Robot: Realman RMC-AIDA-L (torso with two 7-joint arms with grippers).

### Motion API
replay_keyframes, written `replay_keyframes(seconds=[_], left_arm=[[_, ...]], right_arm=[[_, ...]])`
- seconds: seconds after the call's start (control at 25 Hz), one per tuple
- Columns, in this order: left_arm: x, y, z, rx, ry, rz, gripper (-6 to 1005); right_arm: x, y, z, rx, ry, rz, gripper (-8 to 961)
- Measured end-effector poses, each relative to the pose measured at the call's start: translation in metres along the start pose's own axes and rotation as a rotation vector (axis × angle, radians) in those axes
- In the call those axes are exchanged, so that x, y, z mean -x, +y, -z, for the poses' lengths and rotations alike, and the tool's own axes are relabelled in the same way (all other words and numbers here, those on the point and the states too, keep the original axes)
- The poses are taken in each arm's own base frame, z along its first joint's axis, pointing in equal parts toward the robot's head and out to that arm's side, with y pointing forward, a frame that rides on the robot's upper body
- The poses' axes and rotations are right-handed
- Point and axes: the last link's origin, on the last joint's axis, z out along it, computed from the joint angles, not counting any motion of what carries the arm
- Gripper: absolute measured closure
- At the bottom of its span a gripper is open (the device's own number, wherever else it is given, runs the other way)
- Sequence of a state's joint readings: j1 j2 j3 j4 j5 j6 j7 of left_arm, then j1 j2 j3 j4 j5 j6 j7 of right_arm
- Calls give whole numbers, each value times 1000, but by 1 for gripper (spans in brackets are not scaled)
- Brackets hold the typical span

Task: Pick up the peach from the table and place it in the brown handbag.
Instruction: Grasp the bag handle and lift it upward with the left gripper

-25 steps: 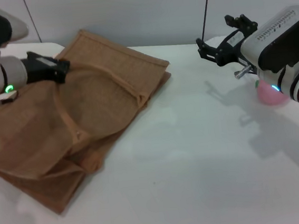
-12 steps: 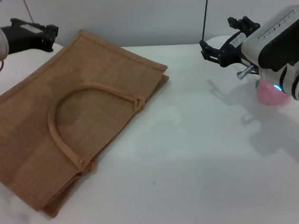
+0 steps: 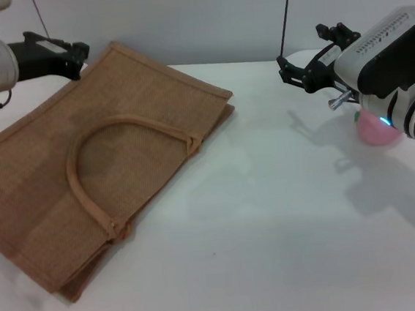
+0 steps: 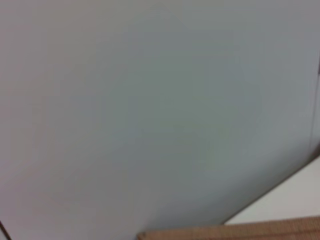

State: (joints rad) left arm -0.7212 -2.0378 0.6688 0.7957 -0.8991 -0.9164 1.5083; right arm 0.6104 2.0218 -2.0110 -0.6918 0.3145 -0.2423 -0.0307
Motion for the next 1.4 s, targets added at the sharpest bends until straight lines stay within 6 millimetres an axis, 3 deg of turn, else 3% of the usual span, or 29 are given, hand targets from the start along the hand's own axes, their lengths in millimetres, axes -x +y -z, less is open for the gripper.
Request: replay_keyframes(seconds=[0.32, 0.6, 0.68, 1.4], left_arm=[[22, 17, -12, 62, -106, -66, 974], [29, 19, -14, 65, -126, -76, 948], [30, 19, -14, 61, -131, -82, 757], [53, 33, -29, 62, -200, -107, 568]], right_arm=[[1, 0, 0, 1, -2, 1, 77], [1, 0, 0, 0, -1, -3, 77], [1, 0, 0, 0, -1, -3, 77], [1, 1, -1, 0, -2, -6, 76]])
